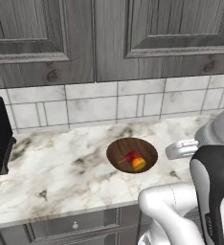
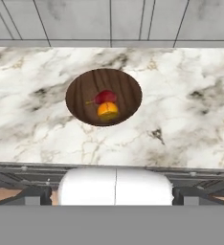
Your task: Take the corn, pear, and orange from the freezer and place them in the bowl on the counter.
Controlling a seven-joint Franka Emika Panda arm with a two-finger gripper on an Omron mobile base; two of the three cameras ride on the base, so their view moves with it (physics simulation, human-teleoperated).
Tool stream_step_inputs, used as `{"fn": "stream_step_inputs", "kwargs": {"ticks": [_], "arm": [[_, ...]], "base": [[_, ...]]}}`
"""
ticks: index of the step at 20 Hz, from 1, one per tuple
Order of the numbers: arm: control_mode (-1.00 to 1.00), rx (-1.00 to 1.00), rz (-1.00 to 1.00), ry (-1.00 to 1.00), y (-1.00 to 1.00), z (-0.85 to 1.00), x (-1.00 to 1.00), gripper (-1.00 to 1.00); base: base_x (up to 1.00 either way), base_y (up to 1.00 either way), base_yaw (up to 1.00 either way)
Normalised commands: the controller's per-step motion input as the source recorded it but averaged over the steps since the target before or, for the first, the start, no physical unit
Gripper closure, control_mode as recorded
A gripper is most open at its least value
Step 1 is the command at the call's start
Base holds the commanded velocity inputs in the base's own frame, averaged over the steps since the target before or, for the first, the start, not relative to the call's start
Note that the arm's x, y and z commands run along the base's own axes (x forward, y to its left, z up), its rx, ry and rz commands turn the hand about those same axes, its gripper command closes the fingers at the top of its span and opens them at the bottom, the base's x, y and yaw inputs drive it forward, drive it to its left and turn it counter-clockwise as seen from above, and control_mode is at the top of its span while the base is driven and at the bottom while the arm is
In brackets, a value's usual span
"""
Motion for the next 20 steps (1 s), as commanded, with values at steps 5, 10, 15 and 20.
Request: {"fn": "stream_step_inputs", "kwargs": {"ticks": [5,10,15,20], "arm": [[1.00,0.00,0.00,0.00,-0.01,0.02,-0.02,-1.00],[1.00,0.00,0.00,0.00,0.00,0.00,0.00,-1.00],[1.00,0.00,0.00,0.00,0.00,0.00,0.00,-1.00],[1.00,0.00,0.00,0.00,0.00,0.00,0.00,-1.00]], "base": [[-0.49,-0.04,-0.03],[-1.00,0.26,-0.14],[-0.50,1.00,0.00],[-0.33,1.00,0.02]]}}
